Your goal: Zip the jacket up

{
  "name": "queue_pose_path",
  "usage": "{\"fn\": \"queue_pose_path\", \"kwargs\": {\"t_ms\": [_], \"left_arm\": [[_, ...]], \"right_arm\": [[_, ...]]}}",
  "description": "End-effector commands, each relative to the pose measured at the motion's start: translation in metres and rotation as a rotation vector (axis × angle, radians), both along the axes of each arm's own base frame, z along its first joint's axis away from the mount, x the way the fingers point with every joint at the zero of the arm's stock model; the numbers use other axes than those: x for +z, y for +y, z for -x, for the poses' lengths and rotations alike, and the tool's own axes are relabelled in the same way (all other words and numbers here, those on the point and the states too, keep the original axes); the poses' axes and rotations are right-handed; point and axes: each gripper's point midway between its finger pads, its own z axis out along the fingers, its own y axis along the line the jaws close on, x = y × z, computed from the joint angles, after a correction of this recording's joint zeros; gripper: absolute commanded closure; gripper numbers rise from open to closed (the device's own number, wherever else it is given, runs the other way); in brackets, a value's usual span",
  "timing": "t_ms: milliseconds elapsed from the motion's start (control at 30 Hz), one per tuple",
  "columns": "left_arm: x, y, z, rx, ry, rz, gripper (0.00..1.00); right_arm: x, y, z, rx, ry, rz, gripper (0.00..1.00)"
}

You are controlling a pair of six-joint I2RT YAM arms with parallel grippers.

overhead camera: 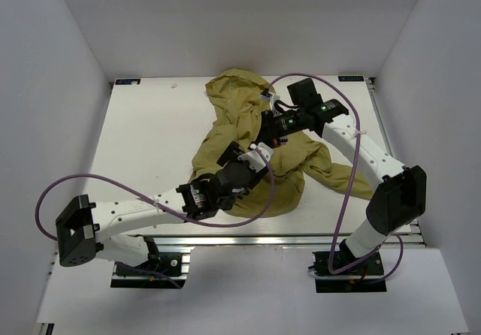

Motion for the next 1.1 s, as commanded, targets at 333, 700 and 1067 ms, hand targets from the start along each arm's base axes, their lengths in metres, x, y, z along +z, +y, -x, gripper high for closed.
{"fn": "queue_pose_path", "kwargs": {"t_ms": [333,700,1067], "left_arm": [[-0.006,-0.014,0.002,-0.076,-0.003,-0.081,0.55],[0.006,-0.023,0.002,-0.118,-0.047,-0.045,0.28],[0.008,-0.026,-0.003,-0.097,-0.068,-0.043,0.99]], "right_arm": [[0.017,-0.002,-0.004,0.013,-0.007,-0.057,1.0],[0.01,-0.002,-0.002,0.02,0.021,-0.05,1.0],[0.01,-0.001,0.0,0.03,0.023,-0.056,1.0]]}}
